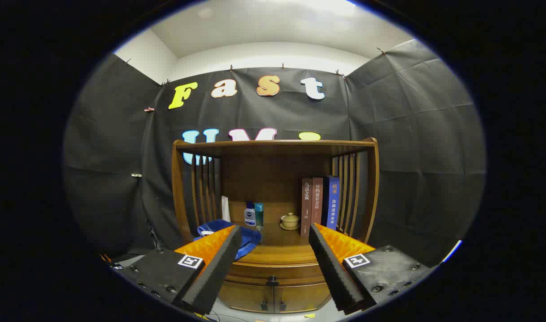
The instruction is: Pull open the drawer, take out the items inside it, and place them on the countertop above the cabinet.
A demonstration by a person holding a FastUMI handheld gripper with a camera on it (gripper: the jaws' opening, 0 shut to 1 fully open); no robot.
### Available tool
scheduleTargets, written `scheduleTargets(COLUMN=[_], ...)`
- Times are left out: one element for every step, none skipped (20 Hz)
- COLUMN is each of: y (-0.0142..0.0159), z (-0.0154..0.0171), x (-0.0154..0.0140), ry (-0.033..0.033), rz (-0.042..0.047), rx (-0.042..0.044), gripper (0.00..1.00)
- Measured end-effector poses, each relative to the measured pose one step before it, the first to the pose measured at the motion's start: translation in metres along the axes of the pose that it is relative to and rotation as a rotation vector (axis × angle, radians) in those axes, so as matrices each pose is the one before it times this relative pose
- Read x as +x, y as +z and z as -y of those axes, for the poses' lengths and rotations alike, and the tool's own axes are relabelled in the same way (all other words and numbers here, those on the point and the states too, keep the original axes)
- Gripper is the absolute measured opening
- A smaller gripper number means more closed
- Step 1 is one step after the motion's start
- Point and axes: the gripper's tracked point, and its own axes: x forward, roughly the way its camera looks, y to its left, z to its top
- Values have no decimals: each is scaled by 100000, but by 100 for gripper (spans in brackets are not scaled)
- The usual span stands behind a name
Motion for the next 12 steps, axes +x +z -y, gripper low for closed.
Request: scheduleTargets(y=[84,-53,-21,-44,41,33,44,29,-65,-6,-37,20], z=[-11,-10,45,-49,-116,-18,-19,51,14,53,38,29], x=[-86,-43,92,27,-25,16,6,-6,90,54,-52,41], ry=[105,-55,-26,149,46,29,137,-120,-116,-104,-114,59], rz=[211,27,-152,-171,-74,176,277,238,88,-104,-1,-8], rx=[211,152,-86,-317,-451,-231,57,224,197,85,54,51], gripper=[99,99,99,99,99,99,99,99,99,99,99,99])
